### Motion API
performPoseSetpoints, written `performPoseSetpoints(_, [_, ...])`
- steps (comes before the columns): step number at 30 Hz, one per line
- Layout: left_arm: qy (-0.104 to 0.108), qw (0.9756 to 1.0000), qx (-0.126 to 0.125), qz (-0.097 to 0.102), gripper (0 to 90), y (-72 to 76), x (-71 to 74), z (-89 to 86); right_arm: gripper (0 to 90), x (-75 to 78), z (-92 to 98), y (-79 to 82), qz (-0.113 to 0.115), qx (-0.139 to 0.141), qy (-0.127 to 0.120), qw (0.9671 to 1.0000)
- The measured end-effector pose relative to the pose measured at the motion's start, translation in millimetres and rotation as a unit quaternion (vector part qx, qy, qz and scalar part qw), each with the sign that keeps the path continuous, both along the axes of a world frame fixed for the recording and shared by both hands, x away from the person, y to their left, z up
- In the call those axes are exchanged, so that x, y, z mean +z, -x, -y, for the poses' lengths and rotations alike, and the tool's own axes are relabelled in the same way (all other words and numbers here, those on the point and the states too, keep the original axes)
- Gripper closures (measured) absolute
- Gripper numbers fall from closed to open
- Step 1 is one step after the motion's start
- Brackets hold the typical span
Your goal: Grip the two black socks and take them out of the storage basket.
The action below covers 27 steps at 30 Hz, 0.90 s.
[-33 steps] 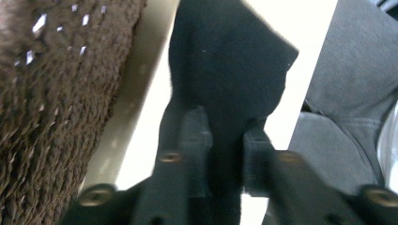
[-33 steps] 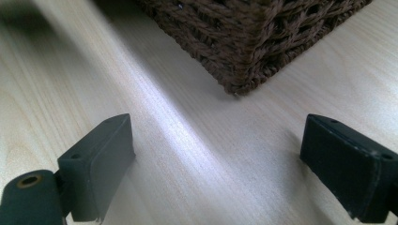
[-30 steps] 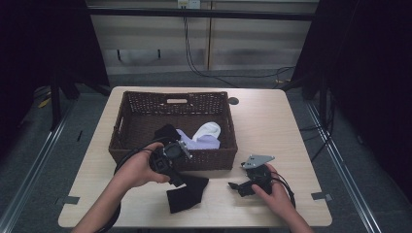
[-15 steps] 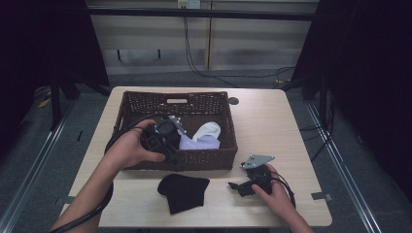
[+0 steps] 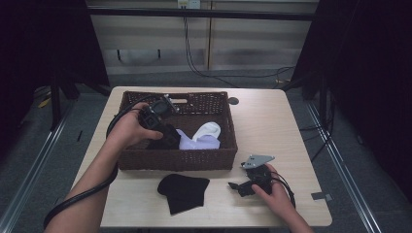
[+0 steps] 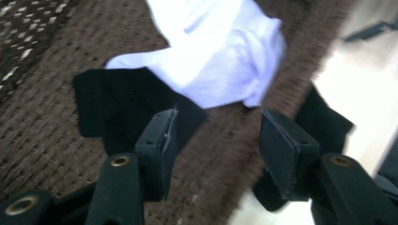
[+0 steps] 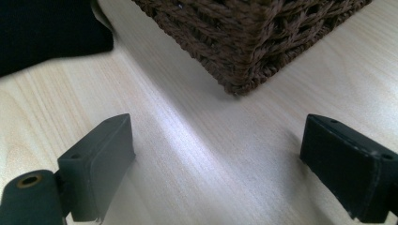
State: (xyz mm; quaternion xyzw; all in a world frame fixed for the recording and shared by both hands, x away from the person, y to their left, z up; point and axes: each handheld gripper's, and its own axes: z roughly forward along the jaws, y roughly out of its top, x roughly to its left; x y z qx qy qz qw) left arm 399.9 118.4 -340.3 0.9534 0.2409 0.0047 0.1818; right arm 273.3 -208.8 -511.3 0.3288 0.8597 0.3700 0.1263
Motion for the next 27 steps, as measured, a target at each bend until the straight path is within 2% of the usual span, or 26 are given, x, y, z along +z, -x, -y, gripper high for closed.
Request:
performPoseSetpoints(3, [0.0, 0.9998, 0.02, 0.003, 40.1, -9.4, -6.7, -2.4, 9.3, 0.0, 0.0, 0.0, 0.0, 0.0, 0.0, 1.0])
performPoseSetpoints(8, [-0.008, 0.9992, 0.037, 0.011, 39.1, -22.5, -17.5, -6.1, 9.2, 0.0, 0.0, 0.0, 0.0, 0.0, 0.0, 1.0])
performPoseSetpoints(17, [-0.016, 0.9974, 0.07, 0.007, 37.1, -42.2, -40.3, -12.8, 9.2, 0.0, 0.0, 0.0, 0.0, 0.0, 0.0, 1.0])
performPoseSetpoints(21, [-0.017, 0.9971, 0.074, 0.002, 35.7, -48.4, -53.7, -14.5, 9.2, 0.0, 0.0, 0.0, 0.0, 0.0, 0.0, 1.0])
performPoseSetpoints(23, [-0.017, 0.9962, 0.086, 0.003, 34.5, -52.1, -61.0, -16.4, 9.2, 0.0, 0.0, 0.0, 0.0, 0.0, 0.0, 1.0])
performPoseSetpoints(27, [-0.022, 0.9961, 0.085, 0.0, 33.6, -58.3, -73.0, -17.3, 9.2, 0.0, 0.0, 0.0, 0.0, 0.0, 0.0, 1.0])
